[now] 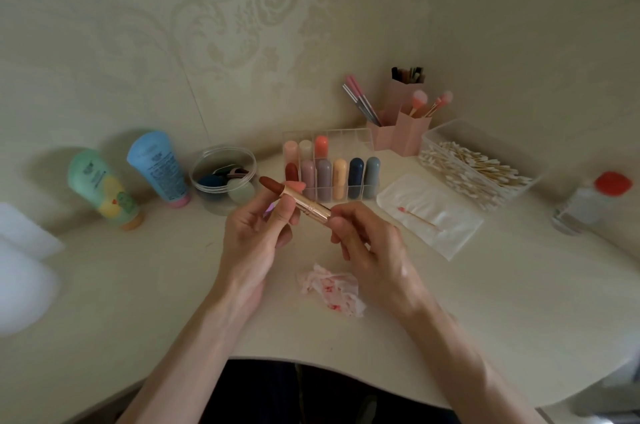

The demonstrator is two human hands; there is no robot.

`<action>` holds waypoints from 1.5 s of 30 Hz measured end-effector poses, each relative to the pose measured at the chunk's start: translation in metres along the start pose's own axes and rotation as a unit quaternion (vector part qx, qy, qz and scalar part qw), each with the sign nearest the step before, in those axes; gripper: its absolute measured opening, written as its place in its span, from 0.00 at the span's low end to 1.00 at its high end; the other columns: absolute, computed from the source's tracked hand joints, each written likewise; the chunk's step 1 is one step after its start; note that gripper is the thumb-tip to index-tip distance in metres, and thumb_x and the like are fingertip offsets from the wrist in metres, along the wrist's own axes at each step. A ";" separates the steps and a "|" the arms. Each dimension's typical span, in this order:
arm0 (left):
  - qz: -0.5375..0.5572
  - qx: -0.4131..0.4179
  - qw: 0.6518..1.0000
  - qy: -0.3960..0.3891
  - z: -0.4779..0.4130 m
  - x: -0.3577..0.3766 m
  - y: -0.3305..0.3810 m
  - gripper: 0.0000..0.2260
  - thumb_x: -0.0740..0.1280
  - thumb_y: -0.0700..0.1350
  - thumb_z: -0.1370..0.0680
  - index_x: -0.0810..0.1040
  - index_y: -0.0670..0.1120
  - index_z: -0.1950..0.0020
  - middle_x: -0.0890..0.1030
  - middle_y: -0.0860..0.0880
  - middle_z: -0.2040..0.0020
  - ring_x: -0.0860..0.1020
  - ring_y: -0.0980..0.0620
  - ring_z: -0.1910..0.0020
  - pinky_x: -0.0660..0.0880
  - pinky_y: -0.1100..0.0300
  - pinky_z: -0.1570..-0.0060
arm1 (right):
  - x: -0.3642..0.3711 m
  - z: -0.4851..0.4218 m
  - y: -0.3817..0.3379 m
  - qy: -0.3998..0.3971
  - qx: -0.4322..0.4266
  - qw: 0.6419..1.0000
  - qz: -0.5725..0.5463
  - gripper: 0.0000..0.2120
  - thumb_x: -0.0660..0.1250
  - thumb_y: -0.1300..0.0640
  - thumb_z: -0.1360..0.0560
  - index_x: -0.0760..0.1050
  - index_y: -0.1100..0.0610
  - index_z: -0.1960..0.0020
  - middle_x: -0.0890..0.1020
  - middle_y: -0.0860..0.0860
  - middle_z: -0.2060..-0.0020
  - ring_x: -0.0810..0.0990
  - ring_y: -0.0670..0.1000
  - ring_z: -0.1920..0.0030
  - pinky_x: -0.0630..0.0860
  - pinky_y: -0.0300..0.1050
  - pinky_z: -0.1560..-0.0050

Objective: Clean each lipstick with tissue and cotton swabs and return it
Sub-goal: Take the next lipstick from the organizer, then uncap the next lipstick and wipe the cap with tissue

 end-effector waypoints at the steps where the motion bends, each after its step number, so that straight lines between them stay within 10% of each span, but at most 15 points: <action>1: 0.001 -0.001 1.000 -0.003 0.000 0.000 0.000 0.09 0.69 0.48 0.23 0.88 0.51 0.47 0.77 0.42 0.56 0.72 0.55 0.61 0.63 0.61 0.66 | 0.000 0.000 0.000 -0.001 -0.002 1.000 0.000 0.05 0.65 0.54 0.15 0.79 0.52 0.47 0.80 0.45 0.63 0.78 0.50 0.65 0.74 0.44 0.64; 8: -0.050 0.015 0.996 -0.070 0.004 0.012 0.000 0.16 0.75 0.46 0.22 0.83 0.52 0.35 0.82 0.52 0.53 0.75 0.58 0.58 0.71 0.65 0.62 | 0.001 -0.003 -0.009 -0.002 -0.012 0.994 -0.105 0.08 0.63 0.55 0.14 0.79 0.56 0.47 0.80 0.50 0.62 0.78 0.51 0.66 0.76 0.48 0.64; 17: -0.115 0.057 0.988 -0.080 0.010 0.020 0.007 0.09 0.75 0.42 0.26 0.86 0.41 0.48 0.85 0.44 0.47 0.84 0.53 0.49 0.79 0.61 0.48 | 0.007 -0.003 -0.018 -0.045 -0.014 0.986 -0.158 0.14 0.62 0.53 0.15 0.82 0.62 0.47 0.83 0.56 0.61 0.81 0.53 0.66 0.77 0.41 0.64; 21: -0.092 0.068 0.992 -0.045 0.010 0.010 0.016 0.12 0.73 0.43 0.26 0.83 0.36 0.47 0.88 0.48 0.53 0.83 0.56 0.58 0.77 0.65 0.58 | -0.013 -0.005 -0.009 -0.048 0.030 0.998 0.016 0.12 0.69 0.41 0.20 0.83 0.48 0.53 0.83 0.44 0.61 0.80 0.44 0.62 0.72 0.37 0.60; 27: -0.077 0.070 0.994 -0.033 0.008 -0.001 0.018 0.16 0.73 0.44 0.25 0.79 0.33 0.45 0.87 0.41 0.53 0.83 0.47 0.56 0.78 0.60 0.60 | 0.013 0.016 0.002 -0.261 0.004 0.945 0.197 0.21 0.82 0.34 0.37 0.81 0.40 0.49 0.77 0.38 0.48 0.72 0.41 0.43 0.69 0.34 0.43; 36: -0.087 0.031 0.994 -0.050 0.009 0.003 0.004 0.11 0.70 0.42 0.21 0.80 0.36 0.43 0.87 0.43 0.52 0.85 0.48 0.54 0.79 0.60 0.59 | -0.026 -0.004 -0.005 -0.036 -0.028 0.997 0.066 0.10 0.77 0.58 0.24 0.85 0.42 0.48 0.80 0.41 0.50 0.79 0.44 0.54 0.72 0.31 0.55; 45: -0.107 -0.023 0.988 -0.111 0.011 0.015 -0.015 0.13 0.69 0.45 0.22 0.82 0.41 0.41 0.87 0.45 0.51 0.85 0.47 0.55 0.74 0.61 0.65 | -0.034 -0.009 -0.008 -0.012 -0.009 0.998 -0.060 0.11 0.72 0.60 0.20 0.83 0.44 0.45 0.86 0.45 0.56 0.83 0.52 0.58 0.77 0.47 0.59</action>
Point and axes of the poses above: each hand's wrist, its own z-axis away from the middle knuckle, its own x-axis out of the palm, y = z × x, the point moved 10 cm from there along -z, towards the middle knuckle
